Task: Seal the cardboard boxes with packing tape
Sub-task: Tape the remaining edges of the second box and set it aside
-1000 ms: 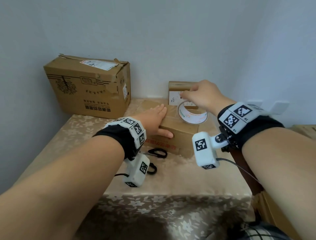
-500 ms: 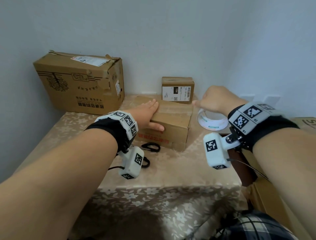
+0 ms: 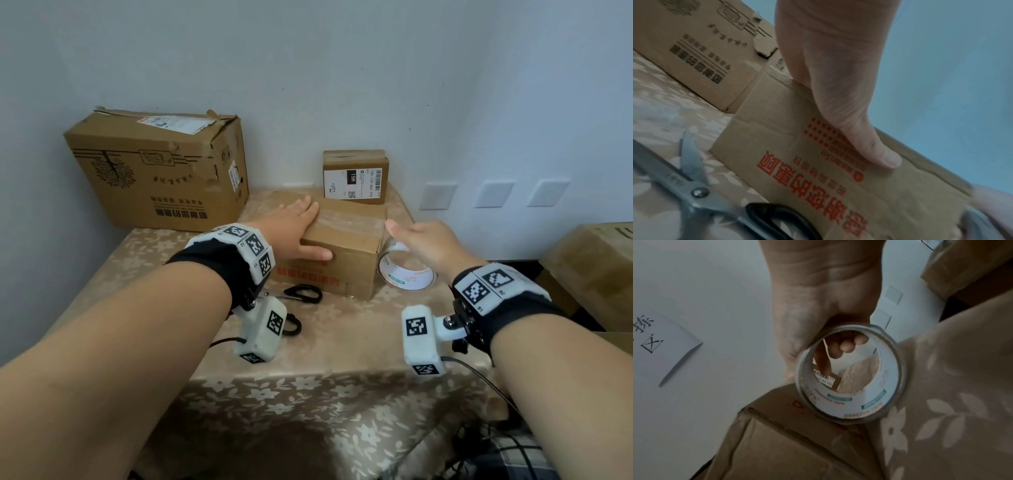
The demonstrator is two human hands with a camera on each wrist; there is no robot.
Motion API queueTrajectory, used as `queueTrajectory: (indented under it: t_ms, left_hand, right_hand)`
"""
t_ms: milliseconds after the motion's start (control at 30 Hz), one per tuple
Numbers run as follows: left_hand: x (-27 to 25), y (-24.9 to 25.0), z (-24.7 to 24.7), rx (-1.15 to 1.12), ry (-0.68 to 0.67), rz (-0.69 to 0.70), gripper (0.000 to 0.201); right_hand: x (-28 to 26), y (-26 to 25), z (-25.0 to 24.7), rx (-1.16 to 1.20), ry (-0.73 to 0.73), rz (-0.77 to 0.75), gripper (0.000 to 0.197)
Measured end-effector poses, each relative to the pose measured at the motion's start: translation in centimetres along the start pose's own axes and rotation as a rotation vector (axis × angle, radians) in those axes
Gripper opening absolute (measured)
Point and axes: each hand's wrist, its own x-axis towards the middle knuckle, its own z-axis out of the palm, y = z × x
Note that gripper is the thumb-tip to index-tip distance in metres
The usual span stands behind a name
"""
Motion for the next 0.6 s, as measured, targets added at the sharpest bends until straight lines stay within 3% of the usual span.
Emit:
queueTrajectory:
  t_ms: [100, 267, 433, 600]
  left_hand:
    - [-0.1, 1.6, -0.2, 0.026, -0.005, -0.019, 0.11]
    - [0.6, 7.1, -0.3, -0.047, 0.055, 0.052, 0.095]
    - [0.6, 3.2, -0.3, 0.005, 0.079, 0.053, 0.063]
    - [0.1, 3.3, 0.2, 0.037, 0.063, 0.043, 0.057]
  right_hand:
    - [0.0, -0.1, 0.3, 0.04, 0.024, 0.003, 0.049]
    - [-0.4, -1.6, 0.9, -0.026, -0.018, 0.028, 0.049]
    - [-1.5, -2.3, 3.6, 0.19, -0.22, 0.046, 0.026]
    - [-1.5, -3.4, 4.0, 0.002, -0.27, 0.038, 0.03]
